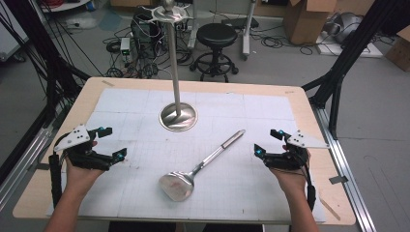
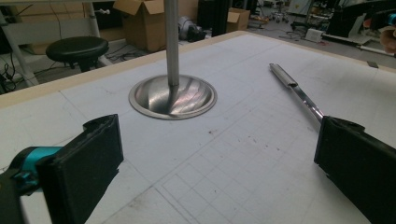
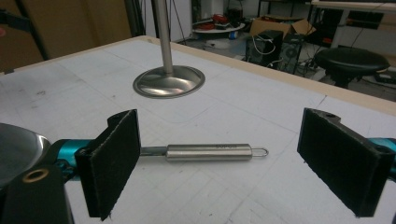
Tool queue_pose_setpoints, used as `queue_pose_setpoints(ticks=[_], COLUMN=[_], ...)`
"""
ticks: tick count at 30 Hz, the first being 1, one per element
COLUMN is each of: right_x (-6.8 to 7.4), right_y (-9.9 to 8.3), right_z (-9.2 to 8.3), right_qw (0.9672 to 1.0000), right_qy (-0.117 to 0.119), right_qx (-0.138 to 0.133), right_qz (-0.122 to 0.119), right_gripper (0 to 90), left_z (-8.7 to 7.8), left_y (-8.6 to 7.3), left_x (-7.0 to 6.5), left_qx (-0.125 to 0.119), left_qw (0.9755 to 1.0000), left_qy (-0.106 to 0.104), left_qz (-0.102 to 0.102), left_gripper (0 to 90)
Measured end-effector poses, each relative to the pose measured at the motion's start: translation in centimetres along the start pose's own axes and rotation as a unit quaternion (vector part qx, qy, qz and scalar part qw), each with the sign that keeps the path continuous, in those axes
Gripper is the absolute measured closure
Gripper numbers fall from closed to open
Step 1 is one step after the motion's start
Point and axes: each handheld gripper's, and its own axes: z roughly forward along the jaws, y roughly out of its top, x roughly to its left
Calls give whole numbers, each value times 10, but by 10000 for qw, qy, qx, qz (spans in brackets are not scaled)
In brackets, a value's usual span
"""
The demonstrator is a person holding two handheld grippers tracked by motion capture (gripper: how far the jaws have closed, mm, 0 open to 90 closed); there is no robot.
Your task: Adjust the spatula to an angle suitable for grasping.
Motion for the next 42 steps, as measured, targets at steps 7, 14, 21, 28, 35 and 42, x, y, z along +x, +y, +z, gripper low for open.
queue_pose_setpoints(ticks=[7,14,21,28,35,42], right_x=[0,10,14,7,7,5], right_y=[-7,-3,5,28,39,40], right_z=[7,6,14,43,74,105], right_qw=[9995,9993,9987,9951,9885,9819], right_qy=[189,249,324,288,252,111], right_qx=[267,262,372,948,1459,1812], right_qz=[44,-99,-163,-75,-315,-536], right_gripper=[144,174,305,484,621,770], left_z=[6,3,0,0,-2,1], left_y=[-3,-1,0,0,-1,-1], left_x=[4,4,4,4,6,5], left_qx=[155,7,-24,-25,32,78], left_qw=[9999,10000,10000,10000,9999,9999], left_qy=[21,7,19,14,52,27], left_qz=[72,31,53,59,89,129], left_gripper=[17,17,17,17,17,17])
